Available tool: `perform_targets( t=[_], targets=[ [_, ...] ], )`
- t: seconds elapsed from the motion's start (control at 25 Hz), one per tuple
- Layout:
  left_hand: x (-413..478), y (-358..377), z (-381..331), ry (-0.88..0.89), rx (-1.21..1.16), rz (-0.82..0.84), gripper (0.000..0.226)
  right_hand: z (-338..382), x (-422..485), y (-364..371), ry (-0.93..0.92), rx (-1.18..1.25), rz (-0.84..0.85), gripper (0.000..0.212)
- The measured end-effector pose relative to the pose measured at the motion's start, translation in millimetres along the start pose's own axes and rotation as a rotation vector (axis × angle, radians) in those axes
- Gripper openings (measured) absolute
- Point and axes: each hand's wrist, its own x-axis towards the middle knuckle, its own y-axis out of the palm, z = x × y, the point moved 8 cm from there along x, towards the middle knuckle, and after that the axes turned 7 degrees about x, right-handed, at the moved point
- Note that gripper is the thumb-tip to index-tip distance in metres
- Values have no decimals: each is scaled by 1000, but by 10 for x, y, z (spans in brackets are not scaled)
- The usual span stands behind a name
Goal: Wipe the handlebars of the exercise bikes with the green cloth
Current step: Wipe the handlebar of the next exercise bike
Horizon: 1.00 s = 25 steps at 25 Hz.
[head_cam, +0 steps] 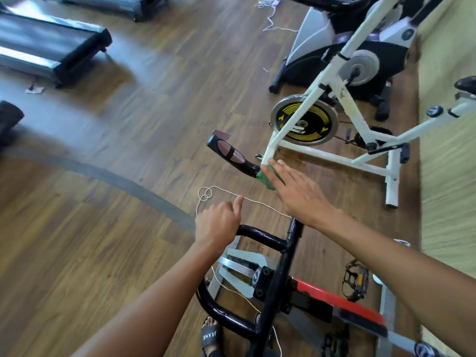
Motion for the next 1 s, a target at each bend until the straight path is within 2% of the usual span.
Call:
perform_targets(
  t=[0.12,0.36,0.64,0.76,0.84,0.92,1.0],
  targets=[
    [-15,-53,-41,9,26,-45,67,154,170,45,-144,-34,-8,90],
    [4,-48,-31,0,87,-49,68,329,376,-36,-227,86,-105,83],
    [14,-58,-33,9,83,-76,68,198,373,30,-164,77,-59,80],
    [11,-68,-42,20,76,-81,68,139,350,-263,-133,334,-216,62],
    [14,-77,-39,20,76,-80,68,297,523,-452,-141,415,-340,57],
    [12,-84,-32,17,78,-72,67,587,778,-438,-198,348,-381,63],
    [-4,-83,-28,7,61,-68,68,729,916,-239,-230,219,-333,71]
  ],
)
